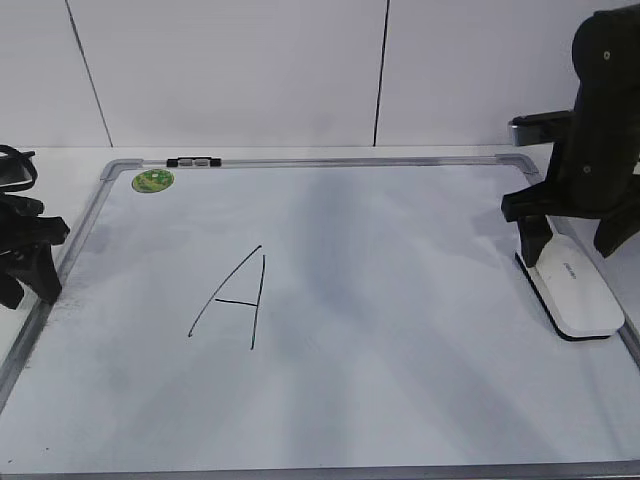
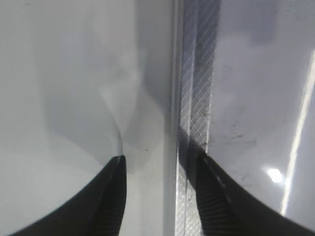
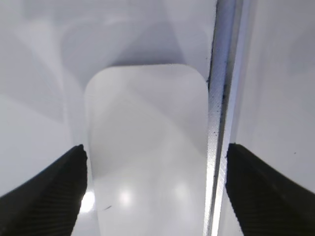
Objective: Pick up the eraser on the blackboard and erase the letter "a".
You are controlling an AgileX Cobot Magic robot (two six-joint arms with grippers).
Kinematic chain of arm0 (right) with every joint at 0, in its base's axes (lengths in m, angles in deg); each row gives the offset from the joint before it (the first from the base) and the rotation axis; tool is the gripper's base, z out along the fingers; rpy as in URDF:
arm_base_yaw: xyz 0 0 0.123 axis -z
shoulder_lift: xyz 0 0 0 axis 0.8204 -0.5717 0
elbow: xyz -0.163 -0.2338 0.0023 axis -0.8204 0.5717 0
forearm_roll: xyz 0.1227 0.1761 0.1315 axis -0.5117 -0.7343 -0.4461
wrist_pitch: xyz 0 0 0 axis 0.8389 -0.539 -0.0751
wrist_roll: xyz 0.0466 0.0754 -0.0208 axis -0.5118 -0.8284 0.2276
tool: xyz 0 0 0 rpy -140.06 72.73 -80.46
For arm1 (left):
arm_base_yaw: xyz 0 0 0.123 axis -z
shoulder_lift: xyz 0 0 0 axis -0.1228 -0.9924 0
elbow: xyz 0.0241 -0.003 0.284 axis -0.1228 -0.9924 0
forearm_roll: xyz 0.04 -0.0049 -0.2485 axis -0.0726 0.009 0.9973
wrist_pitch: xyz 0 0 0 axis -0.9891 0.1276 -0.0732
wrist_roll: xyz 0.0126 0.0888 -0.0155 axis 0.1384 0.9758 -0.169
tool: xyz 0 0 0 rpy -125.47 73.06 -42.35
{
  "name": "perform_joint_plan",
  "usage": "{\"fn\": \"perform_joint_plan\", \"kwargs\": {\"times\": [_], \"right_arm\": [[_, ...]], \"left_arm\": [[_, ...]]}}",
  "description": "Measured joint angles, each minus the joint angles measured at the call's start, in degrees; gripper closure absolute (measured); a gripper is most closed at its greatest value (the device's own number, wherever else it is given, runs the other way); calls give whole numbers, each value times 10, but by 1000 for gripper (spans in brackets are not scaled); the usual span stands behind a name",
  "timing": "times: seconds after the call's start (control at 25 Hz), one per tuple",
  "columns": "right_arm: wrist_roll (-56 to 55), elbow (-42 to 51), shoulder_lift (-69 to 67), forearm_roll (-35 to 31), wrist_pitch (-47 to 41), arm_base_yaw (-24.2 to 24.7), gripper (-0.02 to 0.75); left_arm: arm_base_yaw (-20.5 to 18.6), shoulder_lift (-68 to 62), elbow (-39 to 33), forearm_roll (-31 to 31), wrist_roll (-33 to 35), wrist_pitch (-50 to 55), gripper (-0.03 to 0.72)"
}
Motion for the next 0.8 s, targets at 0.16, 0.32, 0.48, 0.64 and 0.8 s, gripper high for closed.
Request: {"fn": "perform_joint_plan", "kwargs": {"times": [0.16,0.32,0.48,0.64,0.8], "right_arm": [[1,-37,0,-9,-37,0,69],[1,-58,0,-18,-59,0,69],[3,-82,0,-30,-64,0,78],[20,-82,25,-49,-67,0,113],[24,-82,76,-59,-69,0,172]], "left_arm": [[0,22,0,-2,0,-1,293],[0,67,0,-11,0,-1,206],[0,125,-1,-27,0,8,122],[0,191,-1,-29,0,32,103],[0,259,-2,-30,0,57,100]]}}
